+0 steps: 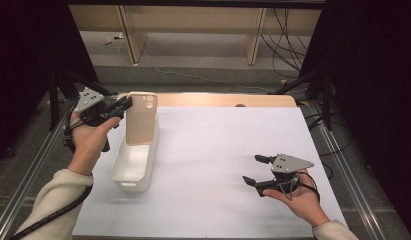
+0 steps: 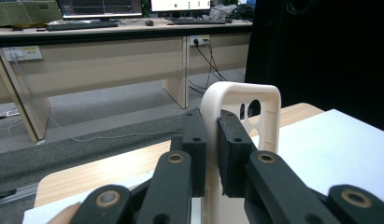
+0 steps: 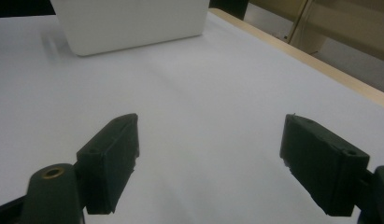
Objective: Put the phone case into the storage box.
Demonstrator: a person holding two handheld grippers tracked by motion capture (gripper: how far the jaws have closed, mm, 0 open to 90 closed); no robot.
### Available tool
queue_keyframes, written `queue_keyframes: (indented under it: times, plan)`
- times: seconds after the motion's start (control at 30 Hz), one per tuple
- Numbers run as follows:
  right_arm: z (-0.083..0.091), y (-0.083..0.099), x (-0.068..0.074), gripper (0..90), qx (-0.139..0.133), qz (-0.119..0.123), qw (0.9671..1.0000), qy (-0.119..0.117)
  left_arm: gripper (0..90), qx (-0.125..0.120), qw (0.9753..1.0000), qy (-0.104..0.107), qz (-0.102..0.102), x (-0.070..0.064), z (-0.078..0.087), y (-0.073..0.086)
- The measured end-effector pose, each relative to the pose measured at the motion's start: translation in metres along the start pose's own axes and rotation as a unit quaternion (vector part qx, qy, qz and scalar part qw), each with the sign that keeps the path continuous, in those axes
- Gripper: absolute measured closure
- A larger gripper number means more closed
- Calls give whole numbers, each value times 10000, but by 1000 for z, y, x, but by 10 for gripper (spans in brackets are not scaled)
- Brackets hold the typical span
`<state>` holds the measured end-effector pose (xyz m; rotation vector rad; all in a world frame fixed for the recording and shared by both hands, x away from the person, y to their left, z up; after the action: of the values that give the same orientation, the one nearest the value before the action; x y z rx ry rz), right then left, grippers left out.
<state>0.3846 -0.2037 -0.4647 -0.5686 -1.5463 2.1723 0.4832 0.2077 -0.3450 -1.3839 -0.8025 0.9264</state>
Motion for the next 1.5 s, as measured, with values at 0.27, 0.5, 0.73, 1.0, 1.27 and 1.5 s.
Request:
queue_keyframes:
  times: [0.27, 0.5, 0.73, 1.0, 1.27, 1.5]
  plan:
    - [0, 0, 0, 209, 3, -7, 10000, -3, 823, 12, 10000, -38, -29, 3, 0, 1]
    - [0, 0, 0, 210, 7, -6, 10000, -4, 823, 14, 10000, -52, -41, 6, -1, 1]
    - [0, 0, 0, 209, -2, -2, 10000, 6, 823, 14, 10000, -65, -51, 8, -1, 0]
    - [0, -1, 0, 210, -10, 2, 10000, 5, 823, 22, 9999, -86, -58, 10, -2, 1]
    - [1, 0, 0, 209, -9, -10, 10000, 12, 823, 31, 9999, -97, -62, 12, -5, 2]
    - [1, -1, 0, 210, -23, -17, 10000, 16, 823, 19, 9999, -117, -39, 15, -6, 3]
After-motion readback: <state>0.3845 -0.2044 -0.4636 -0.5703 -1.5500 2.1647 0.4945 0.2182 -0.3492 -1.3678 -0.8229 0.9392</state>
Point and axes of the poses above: each handheld gripper's, and its own axes: z roughly backward along the jaws, y roughly out of its underside, x roughly to its left, the point moved 7 cm from there along -z, roughly forward along the jaws, and after that the axes turned 9 degrees about -x, right-handed, at the moved point
